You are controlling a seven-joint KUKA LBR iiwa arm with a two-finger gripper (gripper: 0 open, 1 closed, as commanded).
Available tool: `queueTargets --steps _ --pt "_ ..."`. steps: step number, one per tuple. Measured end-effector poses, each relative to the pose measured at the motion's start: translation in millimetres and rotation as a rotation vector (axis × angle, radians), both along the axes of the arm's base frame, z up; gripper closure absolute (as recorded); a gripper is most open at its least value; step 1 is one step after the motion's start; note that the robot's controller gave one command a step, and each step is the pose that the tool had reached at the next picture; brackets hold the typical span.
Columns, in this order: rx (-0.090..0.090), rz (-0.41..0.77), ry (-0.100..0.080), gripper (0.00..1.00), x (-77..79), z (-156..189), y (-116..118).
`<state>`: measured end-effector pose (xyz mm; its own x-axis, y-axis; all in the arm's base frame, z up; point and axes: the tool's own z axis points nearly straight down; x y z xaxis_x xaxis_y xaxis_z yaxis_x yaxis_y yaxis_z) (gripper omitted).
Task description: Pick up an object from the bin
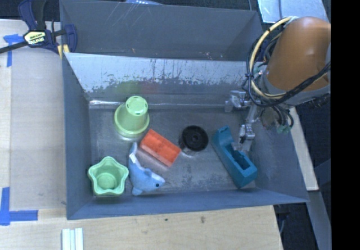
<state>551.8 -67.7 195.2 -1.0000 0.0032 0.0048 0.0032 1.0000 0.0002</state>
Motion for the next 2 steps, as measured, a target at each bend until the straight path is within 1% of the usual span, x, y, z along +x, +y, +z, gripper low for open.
queueTargets --steps 1,2 --pt "-0.001 0.002 -0.009 0.0 1.6 4.9 0.2" --pt "-0.001 0.09 -0.01 0.0 24.0 -51.7 23.0"
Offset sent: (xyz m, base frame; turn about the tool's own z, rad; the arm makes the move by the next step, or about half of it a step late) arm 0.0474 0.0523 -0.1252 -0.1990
